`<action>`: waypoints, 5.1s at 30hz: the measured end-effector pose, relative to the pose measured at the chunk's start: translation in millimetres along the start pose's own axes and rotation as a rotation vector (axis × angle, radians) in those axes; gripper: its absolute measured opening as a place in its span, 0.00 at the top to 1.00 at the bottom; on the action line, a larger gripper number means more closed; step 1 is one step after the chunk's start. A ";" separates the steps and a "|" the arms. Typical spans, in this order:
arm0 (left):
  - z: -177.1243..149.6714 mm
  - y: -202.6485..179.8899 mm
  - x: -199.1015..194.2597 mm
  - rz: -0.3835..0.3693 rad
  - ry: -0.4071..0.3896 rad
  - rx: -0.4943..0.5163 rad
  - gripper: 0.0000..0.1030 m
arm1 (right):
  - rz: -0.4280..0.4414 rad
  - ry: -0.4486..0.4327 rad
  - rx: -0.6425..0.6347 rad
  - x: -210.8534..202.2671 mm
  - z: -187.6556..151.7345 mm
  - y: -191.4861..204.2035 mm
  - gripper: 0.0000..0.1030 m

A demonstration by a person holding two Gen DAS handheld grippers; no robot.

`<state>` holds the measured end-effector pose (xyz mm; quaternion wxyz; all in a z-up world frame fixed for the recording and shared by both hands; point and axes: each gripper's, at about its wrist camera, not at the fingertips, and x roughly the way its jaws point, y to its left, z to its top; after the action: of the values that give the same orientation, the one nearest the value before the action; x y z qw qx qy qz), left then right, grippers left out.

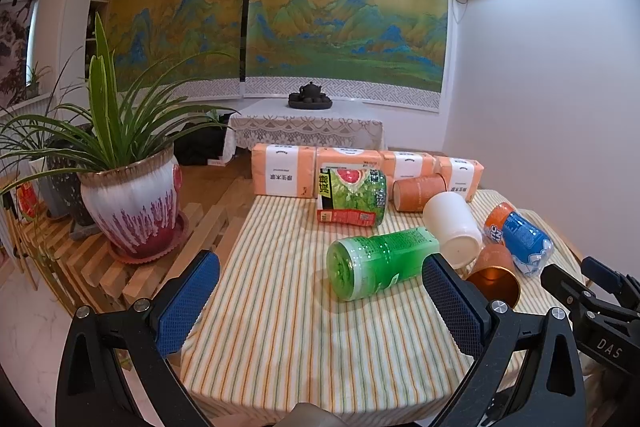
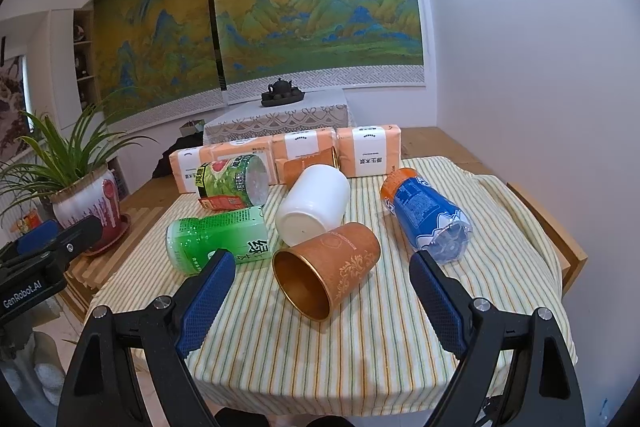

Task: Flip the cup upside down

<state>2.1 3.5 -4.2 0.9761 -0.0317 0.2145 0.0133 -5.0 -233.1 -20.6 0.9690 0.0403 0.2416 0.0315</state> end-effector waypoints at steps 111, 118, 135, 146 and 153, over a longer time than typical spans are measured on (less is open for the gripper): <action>70.0 -85.5 272.4 -0.325 0.452 0.939 0.00 | -0.006 0.102 0.119 49.7 5.8 -55.1 0.16; 59.8 -99.0 299.2 -0.339 0.506 1.029 0.00 | 0.005 0.118 0.151 56.5 5.8 -62.1 0.16; 52.2 -105.0 321.6 -0.351 0.535 1.103 0.02 | 0.039 0.152 0.179 70.7 5.4 -62.8 0.16; 61.3 -85.6 312.9 -0.314 0.486 1.014 0.08 | 0.047 0.159 0.192 72.1 6.1 -64.1 0.16; 83.1 -56.3 287.4 -0.259 0.436 0.934 0.08 | 0.049 0.153 0.202 63.8 3.6 -63.1 0.16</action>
<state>299.9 -43.5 -46.3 0.8128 0.3780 0.3898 -0.2111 55.6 -291.0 -53.0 0.9377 0.1410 0.3157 0.0339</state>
